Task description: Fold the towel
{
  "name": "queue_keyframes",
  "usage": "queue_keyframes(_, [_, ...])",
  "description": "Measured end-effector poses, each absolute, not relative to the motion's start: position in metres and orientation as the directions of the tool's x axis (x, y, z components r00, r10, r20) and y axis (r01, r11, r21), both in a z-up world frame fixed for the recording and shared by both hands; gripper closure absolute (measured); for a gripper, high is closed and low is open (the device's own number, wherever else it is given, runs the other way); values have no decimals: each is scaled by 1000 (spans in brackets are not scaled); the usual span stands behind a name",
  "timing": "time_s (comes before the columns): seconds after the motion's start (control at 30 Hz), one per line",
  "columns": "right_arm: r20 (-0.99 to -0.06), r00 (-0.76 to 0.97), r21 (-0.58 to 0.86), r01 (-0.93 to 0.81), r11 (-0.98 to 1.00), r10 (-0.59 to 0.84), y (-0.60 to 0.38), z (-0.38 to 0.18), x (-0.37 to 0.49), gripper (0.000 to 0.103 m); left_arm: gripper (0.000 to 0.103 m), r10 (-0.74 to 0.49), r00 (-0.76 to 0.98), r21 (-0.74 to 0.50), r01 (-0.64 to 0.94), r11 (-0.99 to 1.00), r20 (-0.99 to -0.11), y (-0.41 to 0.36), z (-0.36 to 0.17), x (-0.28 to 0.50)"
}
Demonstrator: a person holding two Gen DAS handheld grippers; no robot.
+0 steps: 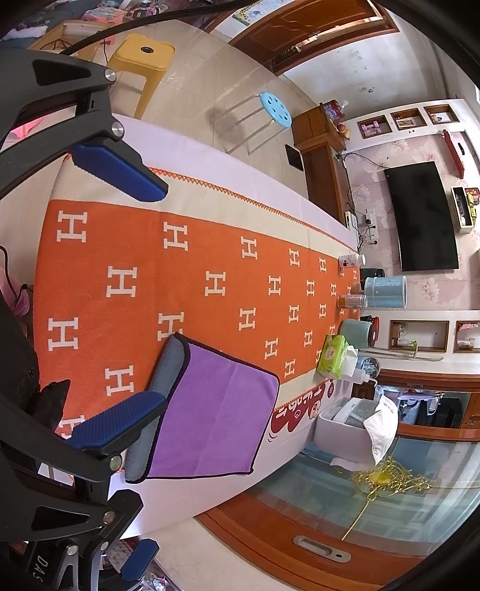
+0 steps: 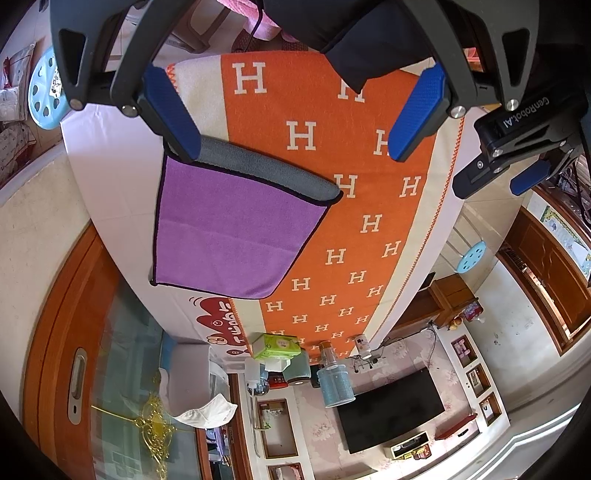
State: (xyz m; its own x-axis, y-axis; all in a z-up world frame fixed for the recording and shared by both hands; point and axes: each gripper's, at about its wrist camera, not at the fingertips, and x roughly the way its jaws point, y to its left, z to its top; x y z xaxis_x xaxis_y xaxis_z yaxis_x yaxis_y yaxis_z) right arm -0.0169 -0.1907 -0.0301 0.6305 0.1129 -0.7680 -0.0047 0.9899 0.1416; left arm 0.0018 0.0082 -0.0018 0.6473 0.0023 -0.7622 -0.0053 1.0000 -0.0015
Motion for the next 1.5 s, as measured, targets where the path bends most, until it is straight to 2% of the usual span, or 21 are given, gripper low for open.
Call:
queue_keyframes(0.8, [-780, 620, 135, 28, 991, 88, -181, -39, -18, 1, 1, -40, 618, -8, 55, 998, -785, 13, -13, 9])
queue_keyframes(1.17, [-790, 611, 149, 129, 980, 39, -177, -46, -22, 4, 1, -97, 593, -3, 158, 987, -800, 15, -21, 25])
queue_keyframes(1.5, [-803, 596, 212, 290, 933, -3, -199, -60, -34, 8, 1, -142, 524, 7, 271, 963, -840, -2, -39, 48])
